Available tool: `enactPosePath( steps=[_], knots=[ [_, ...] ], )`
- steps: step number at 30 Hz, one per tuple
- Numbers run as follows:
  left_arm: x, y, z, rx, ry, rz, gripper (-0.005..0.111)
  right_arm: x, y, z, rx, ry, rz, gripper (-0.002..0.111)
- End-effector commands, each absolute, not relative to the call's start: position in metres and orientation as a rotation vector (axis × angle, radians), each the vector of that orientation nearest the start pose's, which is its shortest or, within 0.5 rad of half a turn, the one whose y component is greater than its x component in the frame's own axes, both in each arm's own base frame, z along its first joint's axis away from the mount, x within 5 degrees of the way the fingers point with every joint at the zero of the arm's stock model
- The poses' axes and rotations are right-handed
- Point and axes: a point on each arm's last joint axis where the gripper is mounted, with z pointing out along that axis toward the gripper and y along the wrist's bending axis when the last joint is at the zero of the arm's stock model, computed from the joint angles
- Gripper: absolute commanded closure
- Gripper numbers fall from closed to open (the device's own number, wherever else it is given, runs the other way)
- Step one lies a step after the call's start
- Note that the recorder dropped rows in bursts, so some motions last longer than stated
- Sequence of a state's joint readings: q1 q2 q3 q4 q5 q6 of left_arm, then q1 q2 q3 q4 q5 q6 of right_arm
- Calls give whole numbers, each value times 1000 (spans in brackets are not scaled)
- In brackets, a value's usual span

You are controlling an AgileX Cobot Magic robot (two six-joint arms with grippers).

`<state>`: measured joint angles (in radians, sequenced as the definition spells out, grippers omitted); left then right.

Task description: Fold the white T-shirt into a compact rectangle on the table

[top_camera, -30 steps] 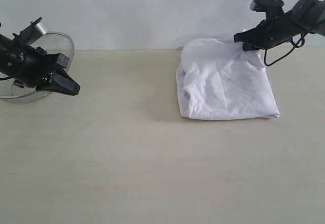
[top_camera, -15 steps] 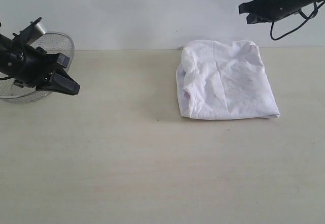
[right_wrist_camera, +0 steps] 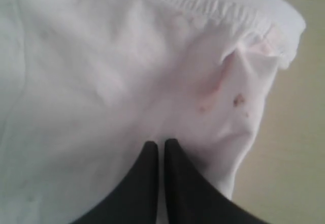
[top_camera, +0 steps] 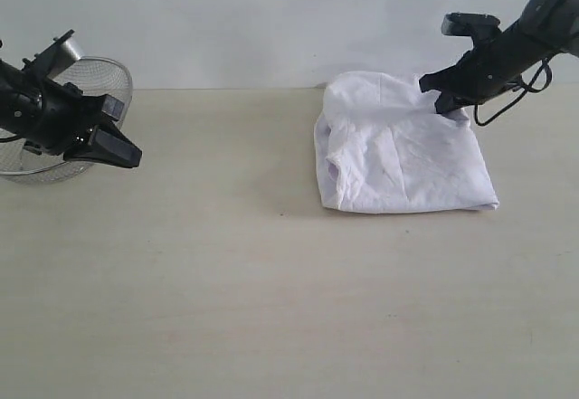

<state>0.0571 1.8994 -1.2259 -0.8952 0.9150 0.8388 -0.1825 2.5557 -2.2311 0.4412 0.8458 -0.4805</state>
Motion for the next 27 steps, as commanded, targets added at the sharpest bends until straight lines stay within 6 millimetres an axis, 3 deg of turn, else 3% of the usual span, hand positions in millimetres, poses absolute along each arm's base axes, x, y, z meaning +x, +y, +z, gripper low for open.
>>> enactPosePath(
  steps=[1, 6, 13, 17, 21, 27],
  knots=[
    [374, -35, 192, 337, 2596, -849, 102, 543, -74, 164, -117, 2508, 273, 109],
    [374, -37, 206, 436, 2503, -836, 102, 524, -68, 237, -276, 2446, 252, 109],
    [354, -40, 259, 504, 2350, -773, 102, 478, -46, 325, -385, 2422, 430, 109],
    [318, -40, 299, 512, 2241, -679, 102, 449, -34, 374, -358, 2328, 487, 109],
    [270, -41, 322, 443, 2171, -649, 102, 400, -6, 406, -432, 2260, 599, 109],
    [194, -41, 324, 346, 2094, -586, 102, 306, 33, 411, -640, 2249, 603, 109]
  ],
)
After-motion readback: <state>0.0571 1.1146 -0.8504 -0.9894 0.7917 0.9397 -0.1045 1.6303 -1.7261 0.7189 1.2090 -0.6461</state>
